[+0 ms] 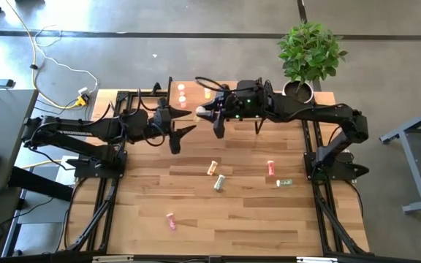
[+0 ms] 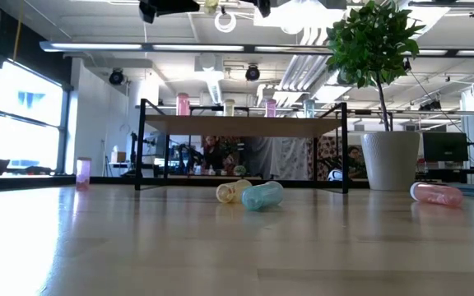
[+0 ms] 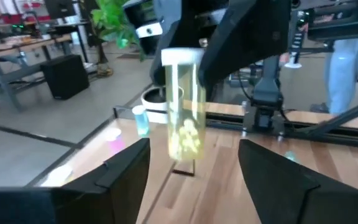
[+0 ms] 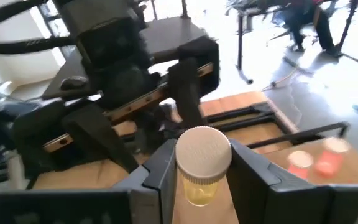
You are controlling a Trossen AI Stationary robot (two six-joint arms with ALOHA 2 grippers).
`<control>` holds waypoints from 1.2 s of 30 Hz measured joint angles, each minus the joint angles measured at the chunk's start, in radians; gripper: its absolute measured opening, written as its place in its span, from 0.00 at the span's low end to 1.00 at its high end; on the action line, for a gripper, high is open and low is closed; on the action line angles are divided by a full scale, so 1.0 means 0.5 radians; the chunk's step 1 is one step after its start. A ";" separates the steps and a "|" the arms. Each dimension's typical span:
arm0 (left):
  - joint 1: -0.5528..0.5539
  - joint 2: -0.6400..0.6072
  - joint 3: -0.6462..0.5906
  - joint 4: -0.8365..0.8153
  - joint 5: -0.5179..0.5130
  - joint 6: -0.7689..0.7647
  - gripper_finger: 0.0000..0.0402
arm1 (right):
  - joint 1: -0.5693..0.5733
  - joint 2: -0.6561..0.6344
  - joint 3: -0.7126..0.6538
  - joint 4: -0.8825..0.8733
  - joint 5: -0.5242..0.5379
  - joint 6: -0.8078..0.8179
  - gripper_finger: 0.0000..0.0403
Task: Pick and place medicine bottles onto shelf by color
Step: Put the bottom yellow pill bottle aligned with the yellow pill bottle on the shelf
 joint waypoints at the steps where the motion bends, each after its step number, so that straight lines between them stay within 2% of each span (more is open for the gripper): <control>1: 0.000 -0.013 0.000 -0.014 -0.011 -0.001 0.59 | -0.005 -0.018 0.000 -0.010 0.015 -0.006 0.26; 9: 0.002 -0.142 0.000 -0.191 0.002 0.026 0.59 | -0.032 -0.126 0.000 -0.062 0.322 -0.099 0.26; 15: 0.067 -0.263 0.000 -0.391 0.261 -0.059 0.59 | -0.062 -0.183 0.000 -0.062 0.509 -0.173 0.26; 21: 0.151 -0.344 -0.075 -0.513 0.399 -0.224 0.59 | -0.149 -0.191 0.000 -0.064 0.517 -0.168 0.26; 29: 0.196 -0.602 -0.411 -0.293 0.412 -0.358 0.59 | -0.229 -0.191 0.000 -0.164 0.478 -0.097 0.26; 36: 0.249 -0.849 -0.587 -0.288 0.411 -0.425 0.59 | -0.241 -0.142 -0.086 -0.190 0.474 -0.023 0.26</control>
